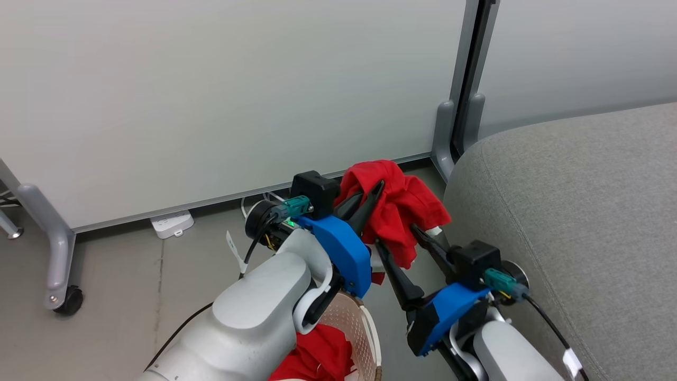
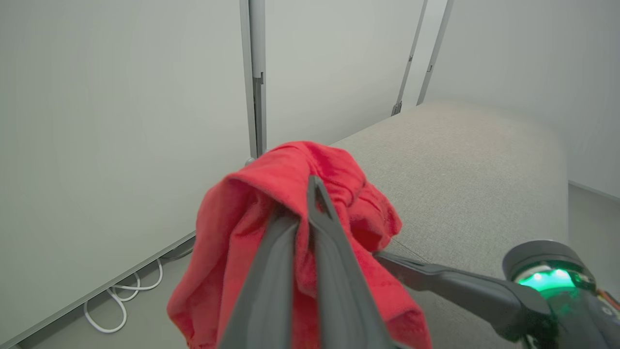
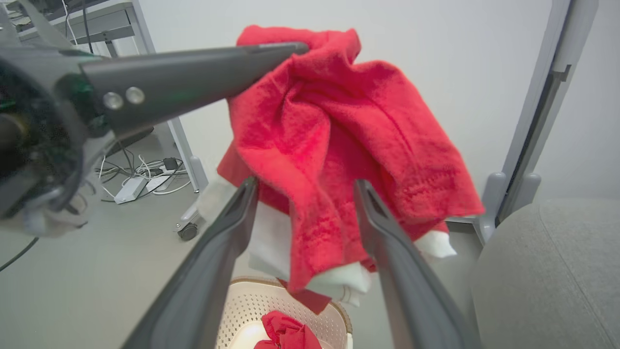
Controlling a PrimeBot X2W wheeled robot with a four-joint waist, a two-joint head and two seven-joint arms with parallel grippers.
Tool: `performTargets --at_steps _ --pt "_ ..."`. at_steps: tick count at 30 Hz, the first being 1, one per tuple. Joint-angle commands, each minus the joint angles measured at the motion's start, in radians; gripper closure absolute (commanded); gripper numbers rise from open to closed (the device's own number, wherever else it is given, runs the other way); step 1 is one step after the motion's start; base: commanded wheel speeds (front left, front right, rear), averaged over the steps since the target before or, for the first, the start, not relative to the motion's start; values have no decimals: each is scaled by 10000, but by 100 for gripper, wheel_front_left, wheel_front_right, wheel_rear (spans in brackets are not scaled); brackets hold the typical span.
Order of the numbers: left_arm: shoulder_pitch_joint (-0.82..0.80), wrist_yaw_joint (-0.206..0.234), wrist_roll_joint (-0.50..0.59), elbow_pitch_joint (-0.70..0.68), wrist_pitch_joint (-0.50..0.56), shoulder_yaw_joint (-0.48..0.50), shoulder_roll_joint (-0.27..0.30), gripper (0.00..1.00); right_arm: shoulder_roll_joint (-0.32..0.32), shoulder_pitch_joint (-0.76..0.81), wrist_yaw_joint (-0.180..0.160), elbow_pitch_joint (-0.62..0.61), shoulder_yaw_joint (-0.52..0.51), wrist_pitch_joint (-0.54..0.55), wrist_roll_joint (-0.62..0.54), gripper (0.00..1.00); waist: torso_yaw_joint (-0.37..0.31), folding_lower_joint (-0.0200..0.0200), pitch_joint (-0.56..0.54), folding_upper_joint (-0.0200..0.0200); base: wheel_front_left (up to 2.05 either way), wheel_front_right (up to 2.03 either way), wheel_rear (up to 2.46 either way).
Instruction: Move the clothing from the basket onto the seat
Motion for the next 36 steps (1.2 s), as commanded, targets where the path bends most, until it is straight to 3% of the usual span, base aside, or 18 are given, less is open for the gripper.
performTargets --at_steps 1,10,11,13,36 --pt "-150 59 -80 -44 -85 -48 18 100 -24 -234 -3 165 86 14 95 0 7 0 3 0 0 0 0" --pt "-362 145 -471 -78 -256 -515 21 100 -23 -1598 -3 1782 708 24 498 0 63 0 33 0 0 0 0" --pt "-383 150 -521 -83 -283 -567 17 100 -26 -1724 -5 1926 776 15 540 51 73 0 35 0 0 0 0" --pt "-416 144 -616 -69 -299 -637 17 100 -26 -1951 -3 2171 954 -93 624 100 89 0 36 0 0 0 0" --pt "-483 196 -1454 279 -679 -1252 18 100 -26 -2166 -3 3263 1414 -648 957 100 -50 0 -97 0 0 0 0"
